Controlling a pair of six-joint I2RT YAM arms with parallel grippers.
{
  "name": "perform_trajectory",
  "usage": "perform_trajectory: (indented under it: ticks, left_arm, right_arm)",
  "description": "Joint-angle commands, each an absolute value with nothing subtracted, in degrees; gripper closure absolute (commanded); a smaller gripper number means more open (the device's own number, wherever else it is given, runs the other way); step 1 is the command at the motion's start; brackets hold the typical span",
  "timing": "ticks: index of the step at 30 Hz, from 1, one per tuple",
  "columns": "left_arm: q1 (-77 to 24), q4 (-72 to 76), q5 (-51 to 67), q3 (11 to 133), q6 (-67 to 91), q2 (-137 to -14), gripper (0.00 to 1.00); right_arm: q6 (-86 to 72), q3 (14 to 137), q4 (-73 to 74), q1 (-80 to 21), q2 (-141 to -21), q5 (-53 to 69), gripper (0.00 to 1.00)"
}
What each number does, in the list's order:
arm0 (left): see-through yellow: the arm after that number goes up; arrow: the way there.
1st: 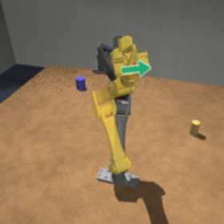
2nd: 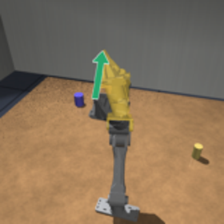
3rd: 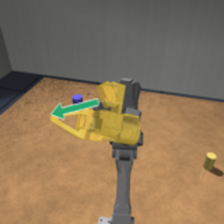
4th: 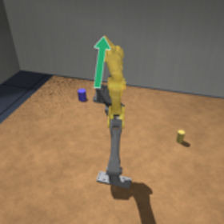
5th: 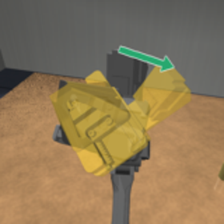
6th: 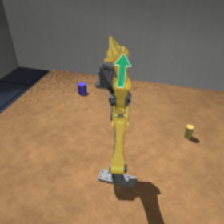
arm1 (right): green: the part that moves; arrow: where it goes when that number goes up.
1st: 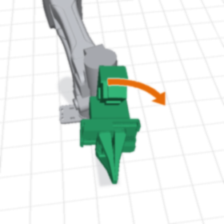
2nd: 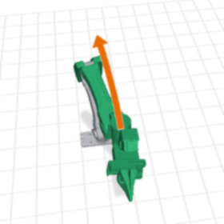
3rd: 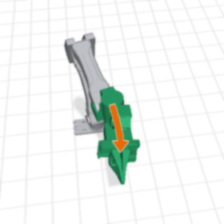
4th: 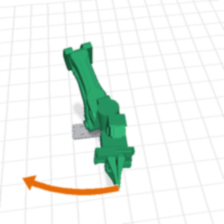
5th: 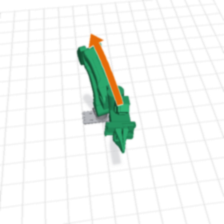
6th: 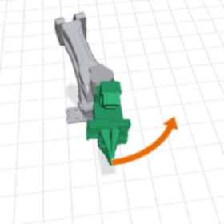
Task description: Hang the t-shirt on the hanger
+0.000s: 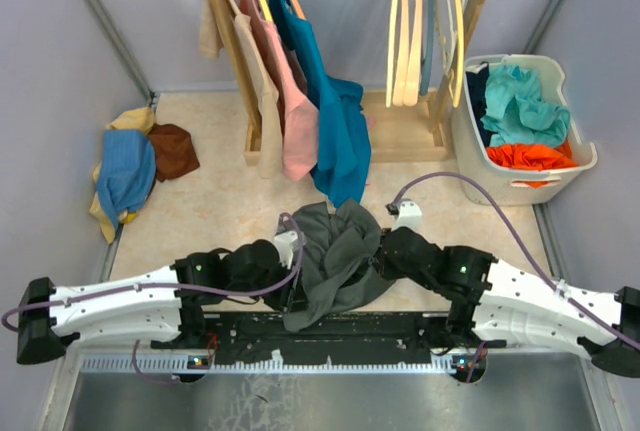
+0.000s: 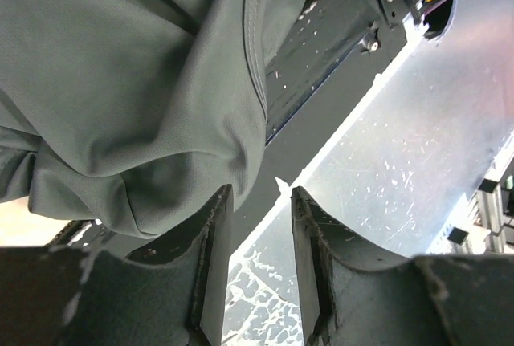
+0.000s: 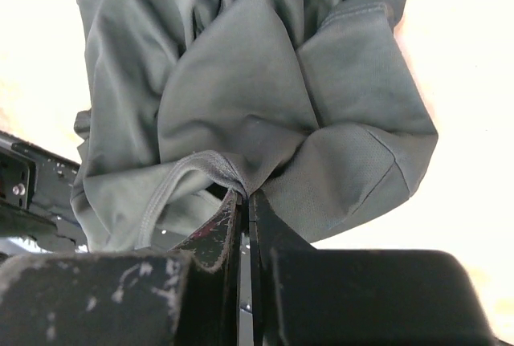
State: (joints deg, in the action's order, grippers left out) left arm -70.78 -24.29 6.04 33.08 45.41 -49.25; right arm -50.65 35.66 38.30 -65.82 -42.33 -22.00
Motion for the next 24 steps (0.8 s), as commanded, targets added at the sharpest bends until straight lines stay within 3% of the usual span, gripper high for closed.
perform_trajectory:
  ticks: [1,8,10,11,17,20,24]
  left_arm:
    - [-75.01,-25.25,1.76,35.79,45.8,-52.09,0.58]
    - [-83.02,-35.18,-9.44,42.74,48.32,-62.72,0.51]
    - [-84.31,-36.27,-11.42,44.61,48.83,-65.65,0.39]
    - [-84.94,-36.19,-12.08,45.36,48.83,-67.25,0.38]
    - [-86.72,-37.74,-16.59,49.67,48.74,-76.9,0.39]
    - [-86.81,-42.26,-21.69,52.12,50.61,-81.47,0.5]
    - [-86.91,-48.12,-27.18,55.59,53.66,-84.79,0.86]
  right_arm:
    - [-49.13,41.44,38.19,-66.36,-45.9,-26.83,1.0]
    - [-48.5,42.58,36.97,-66.36,-48.05,-26.36,1.0]
    - [-48.6,42.77,37.11,-66.33,-48.03,-26.23,1.0]
    - [-48.6,42.91,37.28,-66.31,-47.88,-26.27,1.0]
    - [-48.91,43.33,40.19,-66.29,-46.17,-27.42,1.0]
    - [-49.19,43.46,41.57,-66.27,-44.72,-27.88,1.0]
    - [-49.3,44.17,43.79,-66.33,-42.75,-28.51,1.0]
